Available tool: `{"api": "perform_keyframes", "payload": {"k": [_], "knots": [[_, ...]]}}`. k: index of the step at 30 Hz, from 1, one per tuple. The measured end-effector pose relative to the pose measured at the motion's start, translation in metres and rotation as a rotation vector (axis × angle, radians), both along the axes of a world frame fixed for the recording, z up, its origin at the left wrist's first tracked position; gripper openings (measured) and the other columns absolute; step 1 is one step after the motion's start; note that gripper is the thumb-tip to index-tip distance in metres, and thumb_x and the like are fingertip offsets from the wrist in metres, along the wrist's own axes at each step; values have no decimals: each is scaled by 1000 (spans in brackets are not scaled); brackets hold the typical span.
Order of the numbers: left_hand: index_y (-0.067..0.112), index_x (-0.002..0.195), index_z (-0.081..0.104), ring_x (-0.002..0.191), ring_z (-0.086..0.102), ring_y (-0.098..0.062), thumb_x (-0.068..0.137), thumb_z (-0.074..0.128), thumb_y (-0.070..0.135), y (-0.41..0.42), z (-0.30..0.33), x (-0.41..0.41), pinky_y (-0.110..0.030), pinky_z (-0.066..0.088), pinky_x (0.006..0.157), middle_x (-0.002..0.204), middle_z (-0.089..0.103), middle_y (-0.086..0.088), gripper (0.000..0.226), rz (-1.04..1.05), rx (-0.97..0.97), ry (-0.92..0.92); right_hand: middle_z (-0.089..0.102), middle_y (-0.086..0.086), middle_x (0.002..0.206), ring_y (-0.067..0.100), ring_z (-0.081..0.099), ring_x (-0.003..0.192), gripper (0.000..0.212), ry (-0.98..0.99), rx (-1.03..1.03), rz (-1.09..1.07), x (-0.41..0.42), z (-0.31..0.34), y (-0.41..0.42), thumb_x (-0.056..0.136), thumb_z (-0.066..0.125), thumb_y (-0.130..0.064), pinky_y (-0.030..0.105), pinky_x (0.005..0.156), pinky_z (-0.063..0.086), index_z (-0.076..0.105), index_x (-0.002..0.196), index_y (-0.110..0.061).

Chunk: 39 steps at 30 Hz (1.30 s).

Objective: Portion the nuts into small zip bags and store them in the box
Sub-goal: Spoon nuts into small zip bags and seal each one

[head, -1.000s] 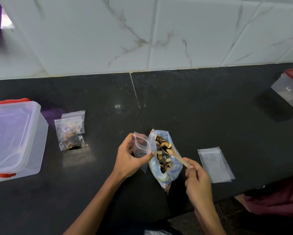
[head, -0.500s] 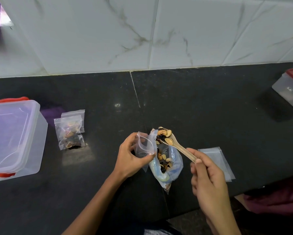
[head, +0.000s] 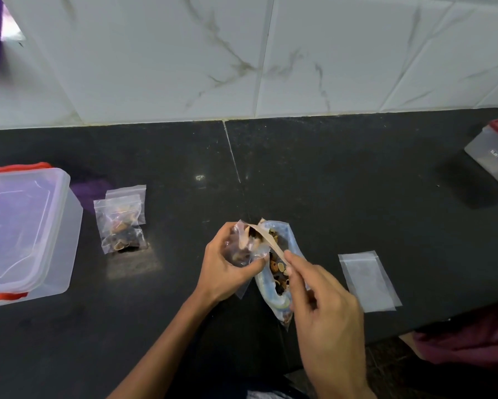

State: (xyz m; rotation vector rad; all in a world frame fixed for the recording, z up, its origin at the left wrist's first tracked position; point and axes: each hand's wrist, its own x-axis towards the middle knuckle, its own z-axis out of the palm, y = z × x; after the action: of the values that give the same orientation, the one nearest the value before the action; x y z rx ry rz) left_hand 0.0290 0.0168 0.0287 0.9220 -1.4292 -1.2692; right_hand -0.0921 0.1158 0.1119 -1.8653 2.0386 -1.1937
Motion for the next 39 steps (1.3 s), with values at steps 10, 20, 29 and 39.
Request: {"api": "perform_keyframes", "payload": {"k": [10,20,29,39], "knots": [[12,107,55,93,63,-13,67,77,20,1,-1,0,-24,53,78,101,61,7,47,30,-53,-11,68,-5,76,-2,58,66,28,-37,-143,71,1,3,1,86,57,-25,3,56,45,71,103,-9],[26,114,47,102,57,-20,71,72,43,5,-10,6,-45,53,83,116,49,2,52,188,-98,-146,67,-3,75,7,62,63,17,-289,-260,-198,-26,5,-6,83,65,-18,6,52,45,67,100,-16],[29,104,49,88,63,-16,69,75,38,9,-15,0,-31,54,72,103,57,6,45,150,-47,-172,54,-12,61,1,55,51,5,40,67,-210,-32,-36,-2,80,62,-16,20,41,49,61,76,-18],[21,103,53,88,68,-9,67,76,29,6,-15,2,-35,59,72,100,64,13,44,45,60,-202,49,-12,59,2,48,48,21,8,148,-241,-11,-50,-15,88,57,-16,15,39,35,45,73,-26]]}}
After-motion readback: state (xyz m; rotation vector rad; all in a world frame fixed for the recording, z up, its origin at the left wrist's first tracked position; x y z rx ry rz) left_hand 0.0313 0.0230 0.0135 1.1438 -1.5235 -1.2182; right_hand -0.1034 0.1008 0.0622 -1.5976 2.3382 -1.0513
